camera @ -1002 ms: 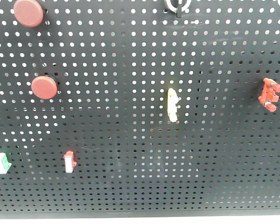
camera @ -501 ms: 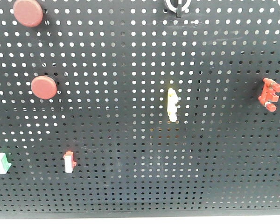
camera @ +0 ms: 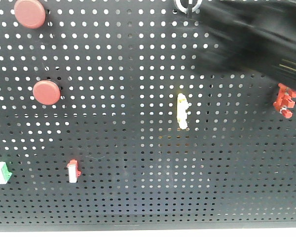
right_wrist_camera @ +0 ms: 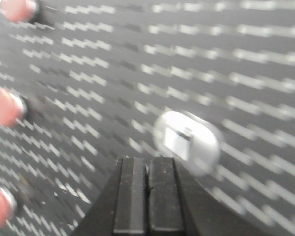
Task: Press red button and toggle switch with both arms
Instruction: 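Move the right gripper onto the white rotary knob switch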
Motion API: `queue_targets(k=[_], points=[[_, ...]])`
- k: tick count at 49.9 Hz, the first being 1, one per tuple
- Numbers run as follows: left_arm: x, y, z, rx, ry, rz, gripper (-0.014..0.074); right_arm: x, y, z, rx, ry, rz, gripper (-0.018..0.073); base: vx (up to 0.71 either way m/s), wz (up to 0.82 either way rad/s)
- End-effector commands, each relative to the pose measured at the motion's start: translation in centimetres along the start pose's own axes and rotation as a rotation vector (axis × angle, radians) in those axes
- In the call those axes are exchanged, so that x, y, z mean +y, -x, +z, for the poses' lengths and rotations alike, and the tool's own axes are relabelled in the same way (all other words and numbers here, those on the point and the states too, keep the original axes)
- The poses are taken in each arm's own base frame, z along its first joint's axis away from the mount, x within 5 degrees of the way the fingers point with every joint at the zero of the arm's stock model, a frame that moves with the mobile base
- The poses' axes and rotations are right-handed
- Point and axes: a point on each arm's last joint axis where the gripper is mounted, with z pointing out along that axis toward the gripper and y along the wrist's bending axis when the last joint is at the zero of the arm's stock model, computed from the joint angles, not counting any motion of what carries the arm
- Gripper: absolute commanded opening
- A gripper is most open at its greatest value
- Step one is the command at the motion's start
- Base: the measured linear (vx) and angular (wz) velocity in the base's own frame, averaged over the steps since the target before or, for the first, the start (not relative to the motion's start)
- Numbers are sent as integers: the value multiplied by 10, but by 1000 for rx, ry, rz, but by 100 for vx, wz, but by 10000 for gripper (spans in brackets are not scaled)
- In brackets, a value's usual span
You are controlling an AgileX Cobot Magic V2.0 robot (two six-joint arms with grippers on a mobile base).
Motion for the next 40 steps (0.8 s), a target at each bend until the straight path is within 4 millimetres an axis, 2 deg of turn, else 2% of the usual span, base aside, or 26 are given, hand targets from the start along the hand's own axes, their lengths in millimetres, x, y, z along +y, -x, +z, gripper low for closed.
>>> queue_targets(k=[1, 10, 25, 40], points=[[-1, 14, -1, -94, -10, -2, 0, 4, 26, 7, -130, 13, -1, 0, 0, 0], [-1, 14, -1, -94, -10, -2, 0, 3, 25, 23, -115, 9, 5, 0, 0, 0], [-1, 15, -2, -98, -11, -2, 0, -20, 16, 22, -38, -64, 58, 0, 0, 0], [-1, 15, -2, -100, -11, -2, 0, -21, 24, 11, -19, -68, 34, 0, 0, 0]])
